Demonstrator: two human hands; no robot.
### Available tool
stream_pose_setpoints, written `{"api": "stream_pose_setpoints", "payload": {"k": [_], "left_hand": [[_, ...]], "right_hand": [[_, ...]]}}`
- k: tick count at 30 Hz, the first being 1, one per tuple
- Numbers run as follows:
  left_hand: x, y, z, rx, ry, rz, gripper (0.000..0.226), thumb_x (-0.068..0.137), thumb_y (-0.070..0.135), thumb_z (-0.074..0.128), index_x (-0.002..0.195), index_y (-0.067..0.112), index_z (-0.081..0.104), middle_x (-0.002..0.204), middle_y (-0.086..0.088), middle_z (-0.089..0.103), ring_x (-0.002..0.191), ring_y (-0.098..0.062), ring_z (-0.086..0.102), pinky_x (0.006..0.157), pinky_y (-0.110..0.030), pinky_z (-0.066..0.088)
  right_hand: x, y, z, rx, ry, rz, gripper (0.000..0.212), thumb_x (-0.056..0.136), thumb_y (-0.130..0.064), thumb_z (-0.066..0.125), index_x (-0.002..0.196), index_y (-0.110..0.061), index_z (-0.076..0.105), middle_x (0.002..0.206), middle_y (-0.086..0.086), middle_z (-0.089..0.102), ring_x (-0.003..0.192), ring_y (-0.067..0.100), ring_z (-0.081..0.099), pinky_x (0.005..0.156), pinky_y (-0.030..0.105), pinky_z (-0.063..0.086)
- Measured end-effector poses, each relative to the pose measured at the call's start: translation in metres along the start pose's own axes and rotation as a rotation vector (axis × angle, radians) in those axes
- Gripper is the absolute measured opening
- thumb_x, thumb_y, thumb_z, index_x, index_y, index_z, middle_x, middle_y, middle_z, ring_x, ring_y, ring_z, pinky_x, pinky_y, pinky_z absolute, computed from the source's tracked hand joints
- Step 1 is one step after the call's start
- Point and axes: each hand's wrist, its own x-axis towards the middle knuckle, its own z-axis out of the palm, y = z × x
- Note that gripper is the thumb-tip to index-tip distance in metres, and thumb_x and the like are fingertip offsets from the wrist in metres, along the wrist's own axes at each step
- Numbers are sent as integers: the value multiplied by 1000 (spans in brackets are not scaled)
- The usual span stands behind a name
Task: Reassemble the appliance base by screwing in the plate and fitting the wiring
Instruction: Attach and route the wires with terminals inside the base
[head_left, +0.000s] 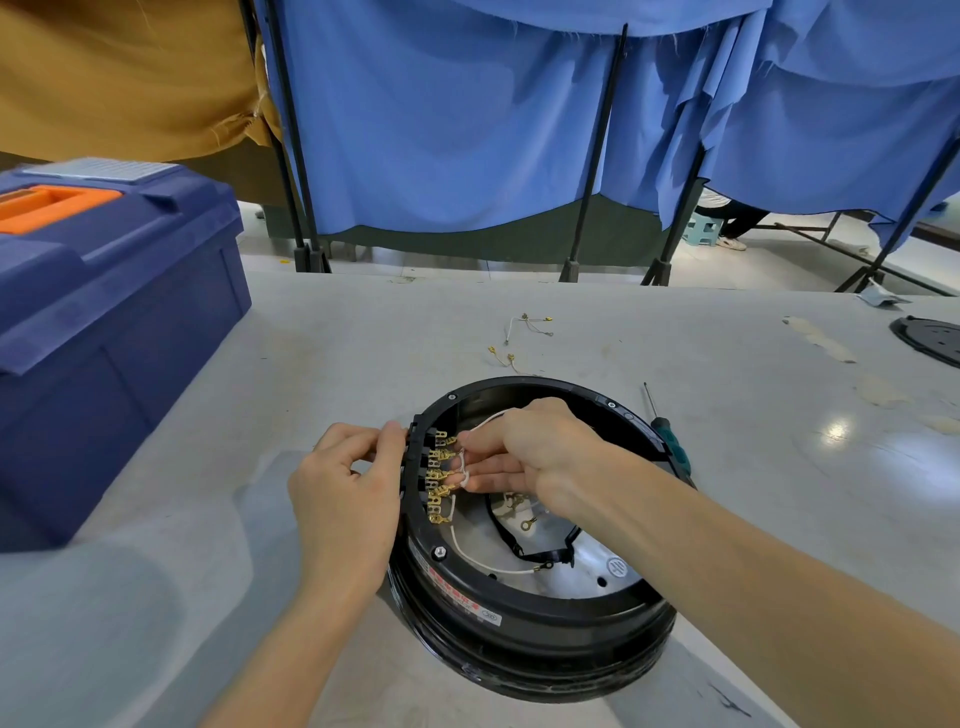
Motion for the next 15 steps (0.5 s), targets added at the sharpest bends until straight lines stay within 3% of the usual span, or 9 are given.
{"api": "stream_pose_setpoints", "payload": {"k": [5, 10, 15], "left_hand": [[-1, 1, 0, 4, 1, 5, 25, 89, 21, 65, 65, 23, 71, 78, 7, 67, 71, -3, 58, 62, -15, 38], [-1, 1, 0, 10, -1, 20, 28, 89, 22, 64, 62, 24, 70, 77, 7, 66, 72, -3, 58, 64, -21, 40], [-1, 0, 0, 35, 1, 52, 30, 89, 19, 64, 60, 22, 68, 75, 6, 65, 71, -1, 57, 59, -12, 37]], "right_hand": [[1, 1, 0, -12, -11, 22, 8, 87, 10, 62, 79, 9, 63, 59, 19, 67, 47, 28, 67, 43, 25, 53], [3, -4, 0, -77, -22, 71, 4, 84, 10, 64, 88, 11, 66, 65, 20, 68, 53, 32, 70, 45, 27, 55], [3, -8, 2, -109, -23, 100, 5, 83, 14, 58, 83, 11, 62, 53, 19, 65, 48, 33, 68, 40, 24, 52]]}}
